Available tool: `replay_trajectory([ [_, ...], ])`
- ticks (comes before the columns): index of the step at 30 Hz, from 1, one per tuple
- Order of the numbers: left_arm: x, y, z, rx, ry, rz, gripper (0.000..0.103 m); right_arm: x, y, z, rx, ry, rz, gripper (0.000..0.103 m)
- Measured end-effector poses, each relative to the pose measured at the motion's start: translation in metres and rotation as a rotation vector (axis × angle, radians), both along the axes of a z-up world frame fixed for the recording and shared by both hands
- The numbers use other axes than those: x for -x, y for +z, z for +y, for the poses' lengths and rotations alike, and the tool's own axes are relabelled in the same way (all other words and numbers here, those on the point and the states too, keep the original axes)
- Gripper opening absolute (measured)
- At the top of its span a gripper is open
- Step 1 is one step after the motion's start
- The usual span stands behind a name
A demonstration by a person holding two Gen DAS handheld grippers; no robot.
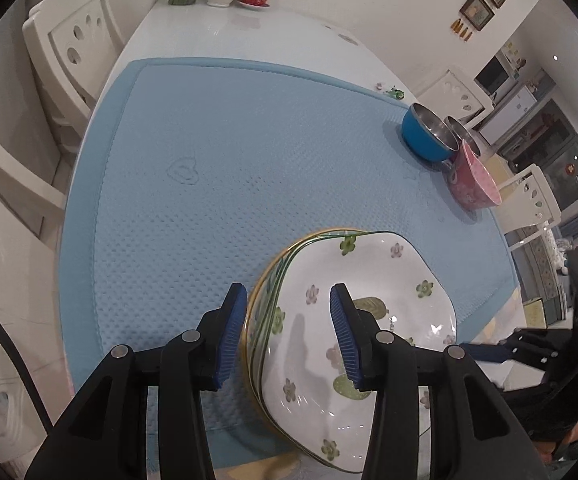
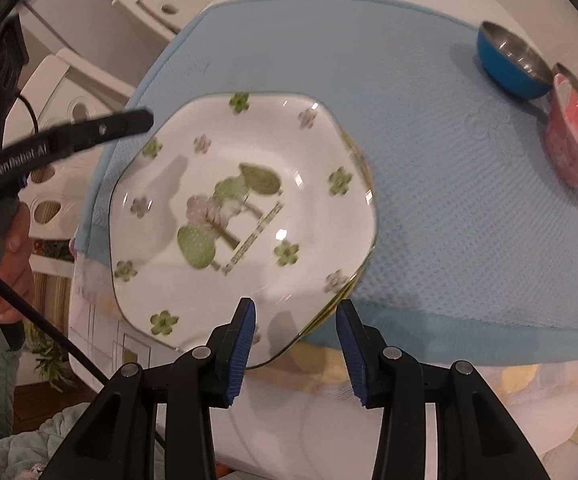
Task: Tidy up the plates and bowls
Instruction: 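Lower the smaller hexagonal plate onto the plate stack with the right gripper, then open the right gripper and withdraw from the plate stack, then move the right gripper to the pink bow-print bowl and grasp its rim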
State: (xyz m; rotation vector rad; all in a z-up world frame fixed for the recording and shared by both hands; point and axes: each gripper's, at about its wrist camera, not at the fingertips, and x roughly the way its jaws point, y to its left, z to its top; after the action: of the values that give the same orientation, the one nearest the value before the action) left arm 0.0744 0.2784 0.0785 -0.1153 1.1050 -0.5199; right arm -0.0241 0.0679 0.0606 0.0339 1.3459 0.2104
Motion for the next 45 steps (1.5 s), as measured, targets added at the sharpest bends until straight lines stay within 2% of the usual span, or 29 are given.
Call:
replay_trajectory([
  [4, 0.000, -0.009, -0.006, -0.007, -0.017, 0.028, 0.040, -0.016, 0.011, -0.018, -0.034, -0.077, -0.045, 0.041],
  [9, 0.006, -0.019, -0.011, -0.032, -0.018, 0.043, 0.041, -0.040, 0.000, -0.024, -0.050, -0.149, -0.025, 0.041],
  [24, -0.004, -0.021, -0.013, -0.002, 0.038, 0.063, 0.041, -0.031, -0.018, -0.001, 0.026, -0.123, -0.001, 0.042],
  [28, -0.007, -0.022, -0.010, 0.028, 0.047, 0.075, 0.041, -0.035, -0.021, -0.005, -0.008, -0.147, 0.021, 0.042],
  [32, -0.009, -0.016, -0.010, 0.030, 0.070, 0.052, 0.041, -0.036, -0.015, -0.010, -0.011, -0.158, 0.015, 0.042],
  [38, -0.011, 0.010, -0.023, -0.008, 0.062, -0.025, 0.041, -0.025, -0.001, -0.038, 0.010, -0.189, -0.029, 0.042],
  [42, -0.012, 0.025, -0.046, -0.008, 0.041, -0.046, 0.041, -0.021, 0.001, -0.067, -0.022, -0.233, -0.027, 0.042],
  [45, -0.009, 0.034, -0.071, -0.006, 0.032, -0.066, 0.041, -0.018, 0.007, -0.087, -0.064, -0.220, -0.036, 0.042],
])
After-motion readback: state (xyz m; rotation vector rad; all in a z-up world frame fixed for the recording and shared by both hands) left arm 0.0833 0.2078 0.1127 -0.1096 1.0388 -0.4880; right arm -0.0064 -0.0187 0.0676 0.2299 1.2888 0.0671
